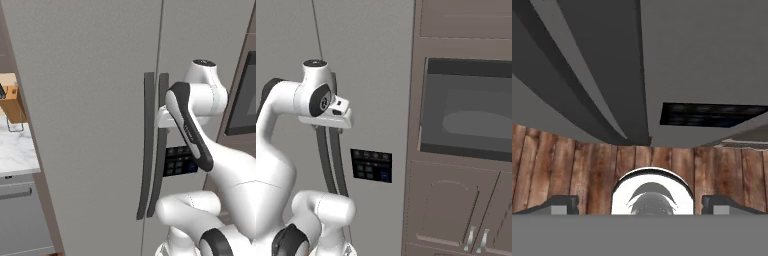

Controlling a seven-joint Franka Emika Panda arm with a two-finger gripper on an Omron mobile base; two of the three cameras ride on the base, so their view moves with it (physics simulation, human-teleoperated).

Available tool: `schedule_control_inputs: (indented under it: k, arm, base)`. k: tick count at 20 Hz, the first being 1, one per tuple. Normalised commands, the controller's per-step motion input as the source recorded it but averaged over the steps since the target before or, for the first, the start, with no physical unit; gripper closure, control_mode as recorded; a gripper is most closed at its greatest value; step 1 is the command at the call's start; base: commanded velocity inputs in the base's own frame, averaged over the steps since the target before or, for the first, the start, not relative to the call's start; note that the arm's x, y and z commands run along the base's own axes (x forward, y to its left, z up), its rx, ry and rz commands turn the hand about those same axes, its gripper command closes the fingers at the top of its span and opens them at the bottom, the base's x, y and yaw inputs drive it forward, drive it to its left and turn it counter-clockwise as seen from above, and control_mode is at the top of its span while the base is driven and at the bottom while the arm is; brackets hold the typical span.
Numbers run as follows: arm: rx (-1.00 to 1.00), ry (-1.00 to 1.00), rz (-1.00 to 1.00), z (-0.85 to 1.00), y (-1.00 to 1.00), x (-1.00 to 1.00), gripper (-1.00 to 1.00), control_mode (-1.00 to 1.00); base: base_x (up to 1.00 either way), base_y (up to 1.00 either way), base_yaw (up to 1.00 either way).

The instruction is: Open the freezer door, pick up the ice cube tray from the freezer, and place it on the dining counter.

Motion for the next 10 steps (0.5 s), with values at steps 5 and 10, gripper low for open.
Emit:
schedule_control_inputs:
  k: [5, 10]
  arm:
    - [0.0, 0.03, 0.0, 0.0, 0.09, -0.43, -1.0, -1.0]
    - [0.0, 0.02, 0.0, 0.0, -0.01, -0.11, -1.0, -1.0]
  base:
    - [0.0, 0.0, 0.0]
    - [0.0, 0.0, 0.0]
